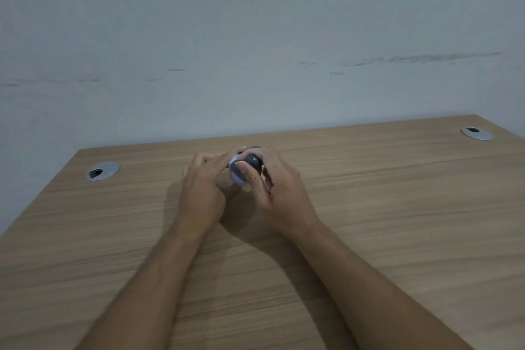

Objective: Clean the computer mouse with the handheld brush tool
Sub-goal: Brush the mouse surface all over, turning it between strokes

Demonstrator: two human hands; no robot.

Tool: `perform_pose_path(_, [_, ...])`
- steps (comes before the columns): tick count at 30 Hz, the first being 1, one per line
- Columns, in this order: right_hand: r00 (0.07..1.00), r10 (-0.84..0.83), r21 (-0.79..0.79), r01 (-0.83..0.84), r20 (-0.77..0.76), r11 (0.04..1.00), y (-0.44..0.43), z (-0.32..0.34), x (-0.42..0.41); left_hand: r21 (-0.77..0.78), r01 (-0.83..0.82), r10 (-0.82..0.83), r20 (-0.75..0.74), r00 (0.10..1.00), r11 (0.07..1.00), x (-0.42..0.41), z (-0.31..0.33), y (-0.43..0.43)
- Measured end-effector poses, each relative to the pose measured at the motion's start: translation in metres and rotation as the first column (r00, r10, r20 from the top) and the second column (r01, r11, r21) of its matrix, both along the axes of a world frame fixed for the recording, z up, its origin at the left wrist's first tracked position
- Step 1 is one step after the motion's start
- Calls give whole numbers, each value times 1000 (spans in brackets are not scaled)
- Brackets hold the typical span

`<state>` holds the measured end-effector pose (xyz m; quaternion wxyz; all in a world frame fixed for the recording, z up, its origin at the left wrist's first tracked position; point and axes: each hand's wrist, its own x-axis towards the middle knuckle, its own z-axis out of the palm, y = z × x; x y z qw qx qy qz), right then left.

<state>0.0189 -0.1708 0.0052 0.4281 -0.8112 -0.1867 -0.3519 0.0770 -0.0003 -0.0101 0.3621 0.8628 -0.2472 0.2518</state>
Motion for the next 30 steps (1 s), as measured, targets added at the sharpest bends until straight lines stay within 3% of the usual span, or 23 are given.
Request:
perform_pose_path(3, [1000,-19,-31,18,-15,999,1,-2,2,4,13,-13,-9,1000,1000,-4,5,-1])
perform_pose_path(7, [986,-160,89,163,-45,983,-5,-2,6,18,-56,57,-41,998,998,-1,2,-3])
perform_pose_path(13, [941,-295,239,328,-163,914,-28,-7,14,7,-6,7,-38,999,1000,1,1,1])
perform_pose_path(16, [941,-297,247,329,-159,911,-29,-5,12,15,-8,9,-45,999,1000,-1,3,-1])
perform_pose_path(22, [990,-131,127,136,-52,982,-3,-2,2,16,-39,39,-53,998,999,2,2,-1])
perform_pose_path(27, [949,-290,220,312,-127,924,-23,-6,12,-4,13,-13,-25,1000,1000,-5,7,4])
perform_pose_path(30, [917,-331,251,382,-223,890,-38,-11,17,-86,45,-53,-93,994,995,-10,9,3])
